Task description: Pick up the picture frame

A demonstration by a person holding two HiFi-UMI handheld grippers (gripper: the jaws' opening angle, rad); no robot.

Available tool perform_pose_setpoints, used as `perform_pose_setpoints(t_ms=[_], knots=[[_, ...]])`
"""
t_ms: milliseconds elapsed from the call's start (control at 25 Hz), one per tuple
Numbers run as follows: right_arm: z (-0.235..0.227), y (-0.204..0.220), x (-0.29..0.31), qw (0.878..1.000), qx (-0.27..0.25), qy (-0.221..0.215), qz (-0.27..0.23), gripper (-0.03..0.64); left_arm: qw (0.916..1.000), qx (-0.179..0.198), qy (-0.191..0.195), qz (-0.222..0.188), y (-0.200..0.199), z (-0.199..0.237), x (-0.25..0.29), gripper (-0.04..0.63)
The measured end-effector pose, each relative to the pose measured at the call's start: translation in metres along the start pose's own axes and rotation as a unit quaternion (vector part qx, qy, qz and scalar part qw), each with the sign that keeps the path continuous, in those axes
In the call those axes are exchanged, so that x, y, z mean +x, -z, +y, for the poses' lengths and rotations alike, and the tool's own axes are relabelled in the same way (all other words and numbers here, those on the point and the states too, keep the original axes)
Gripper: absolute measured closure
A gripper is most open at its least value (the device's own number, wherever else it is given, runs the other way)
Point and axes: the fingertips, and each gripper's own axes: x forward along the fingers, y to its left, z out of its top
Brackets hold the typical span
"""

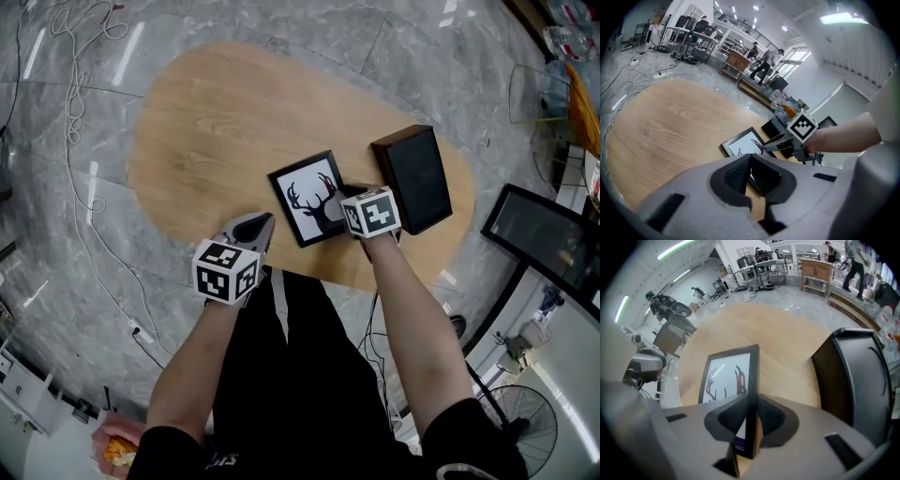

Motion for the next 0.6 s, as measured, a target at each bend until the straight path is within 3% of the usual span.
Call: perform_pose_setpoints(t_ms=[360, 600], knots=[[0.016, -0.011, -0.059, 0.996, 0.038, -0.030, -0.073, 0.545, 0.9997, 0.024, -0.007, -0.006, -0.037, -0.015, -0.030, 0.582], [0.032, -0.038, -0.132, 0.986, 0.071, -0.054, -0.144, 0.545, 0.9976, 0.058, 0.015, -0.034, -0.081, -0.052, -0.061, 0.473]])
